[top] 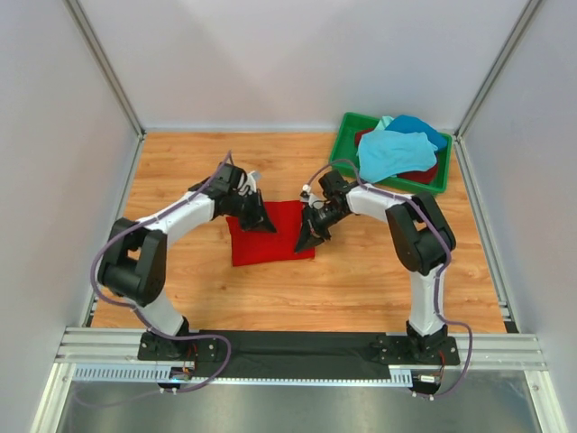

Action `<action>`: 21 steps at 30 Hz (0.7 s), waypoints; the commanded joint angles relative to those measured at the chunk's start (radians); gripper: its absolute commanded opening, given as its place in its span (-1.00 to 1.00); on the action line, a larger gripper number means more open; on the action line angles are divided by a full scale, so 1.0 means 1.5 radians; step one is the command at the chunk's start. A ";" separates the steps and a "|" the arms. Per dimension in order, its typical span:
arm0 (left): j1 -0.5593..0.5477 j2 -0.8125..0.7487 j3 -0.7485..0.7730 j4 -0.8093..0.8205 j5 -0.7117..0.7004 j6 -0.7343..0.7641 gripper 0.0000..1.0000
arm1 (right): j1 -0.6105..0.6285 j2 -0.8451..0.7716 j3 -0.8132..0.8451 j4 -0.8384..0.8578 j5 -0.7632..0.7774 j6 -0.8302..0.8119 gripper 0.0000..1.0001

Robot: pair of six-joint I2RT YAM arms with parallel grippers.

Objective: Fold and stack the t-shirts
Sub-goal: Neatly place the folded tshirt to the corner

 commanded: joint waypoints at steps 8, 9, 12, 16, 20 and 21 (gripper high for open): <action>-0.030 0.096 -0.110 0.067 -0.039 -0.001 -1.00 | -0.043 0.006 -0.084 0.017 0.059 -0.031 -0.99; -0.030 0.081 -0.115 0.055 -0.046 0.014 -1.00 | -0.046 -0.008 -0.091 0.012 0.074 -0.034 -0.99; -0.031 -0.005 -0.117 0.000 -0.060 0.032 -0.97 | -0.046 -0.060 -0.106 -0.006 0.087 -0.037 -0.98; -0.030 -0.096 -0.062 -0.096 -0.086 0.060 -0.70 | -0.042 -0.102 -0.102 0.006 0.089 -0.009 -0.89; -0.018 -0.143 -0.009 -0.176 -0.182 0.101 -0.30 | -0.042 -0.106 -0.066 0.018 0.140 0.008 -0.17; -0.010 -0.148 -0.006 -0.179 -0.186 0.109 -0.21 | -0.042 -0.104 -0.058 0.018 0.176 0.014 -0.03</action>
